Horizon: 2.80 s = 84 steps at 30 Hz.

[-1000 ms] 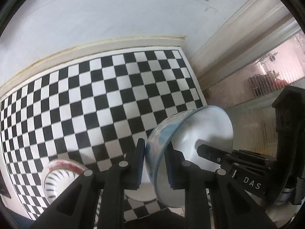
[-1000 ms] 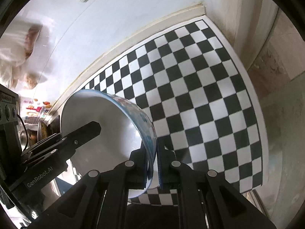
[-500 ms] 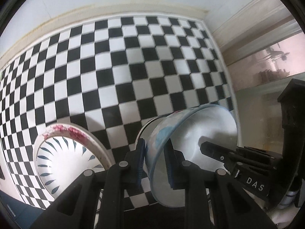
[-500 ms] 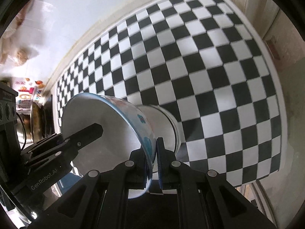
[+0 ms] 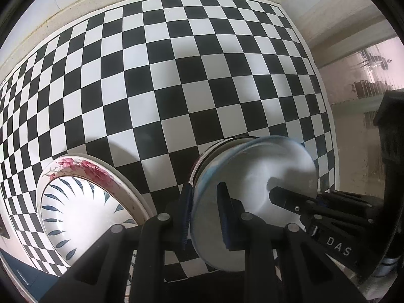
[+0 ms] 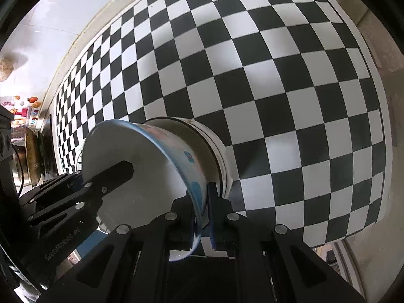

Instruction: Organize plates and bowls

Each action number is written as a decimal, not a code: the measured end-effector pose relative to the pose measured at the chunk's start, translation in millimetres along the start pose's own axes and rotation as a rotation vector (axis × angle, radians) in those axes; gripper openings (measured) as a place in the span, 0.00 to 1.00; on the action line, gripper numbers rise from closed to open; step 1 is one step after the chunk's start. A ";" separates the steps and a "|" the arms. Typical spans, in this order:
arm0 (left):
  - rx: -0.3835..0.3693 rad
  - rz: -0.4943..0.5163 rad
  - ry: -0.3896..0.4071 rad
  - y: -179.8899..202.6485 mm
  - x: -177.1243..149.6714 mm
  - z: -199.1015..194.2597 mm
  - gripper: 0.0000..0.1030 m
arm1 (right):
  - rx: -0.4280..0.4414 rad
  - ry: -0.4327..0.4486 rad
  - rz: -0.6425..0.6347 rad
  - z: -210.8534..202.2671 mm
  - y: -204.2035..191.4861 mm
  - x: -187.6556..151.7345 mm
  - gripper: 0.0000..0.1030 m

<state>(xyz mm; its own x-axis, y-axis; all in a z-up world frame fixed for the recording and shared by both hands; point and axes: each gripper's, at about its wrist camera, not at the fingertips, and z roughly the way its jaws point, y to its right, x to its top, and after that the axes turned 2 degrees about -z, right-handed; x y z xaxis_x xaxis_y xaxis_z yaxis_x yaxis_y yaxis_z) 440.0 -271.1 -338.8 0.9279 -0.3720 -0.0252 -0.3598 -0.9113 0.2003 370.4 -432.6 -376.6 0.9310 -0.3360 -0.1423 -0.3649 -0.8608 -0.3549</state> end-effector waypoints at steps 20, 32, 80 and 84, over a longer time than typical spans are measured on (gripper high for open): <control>0.002 0.003 -0.012 -4.0 -5.3 2.1 0.17 | -0.032 -0.033 -0.013 -7.4 -8.6 7.1 0.15; 0.001 -0.003 -0.017 -3.6 -7.2 2.7 0.17 | -0.053 -0.009 -0.025 -25.3 -6.4 -7.7 0.11; 0.103 0.132 0.369 22.2 -125.7 -199.6 0.18 | -0.207 0.421 -0.179 -207.1 -90.9 -170.9 0.08; 0.096 0.138 0.382 23.4 -134.8 -211.1 0.18 | -0.201 0.439 -0.187 -217.5 -96.6 -181.5 0.08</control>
<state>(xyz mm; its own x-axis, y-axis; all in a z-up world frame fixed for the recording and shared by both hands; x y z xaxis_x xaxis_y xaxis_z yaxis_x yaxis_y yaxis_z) 327.1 -205.0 -124.0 0.8334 -0.4157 0.3641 -0.4739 -0.8766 0.0840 237.4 -371.6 -115.5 0.9098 -0.2607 0.3229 -0.2243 -0.9635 -0.1461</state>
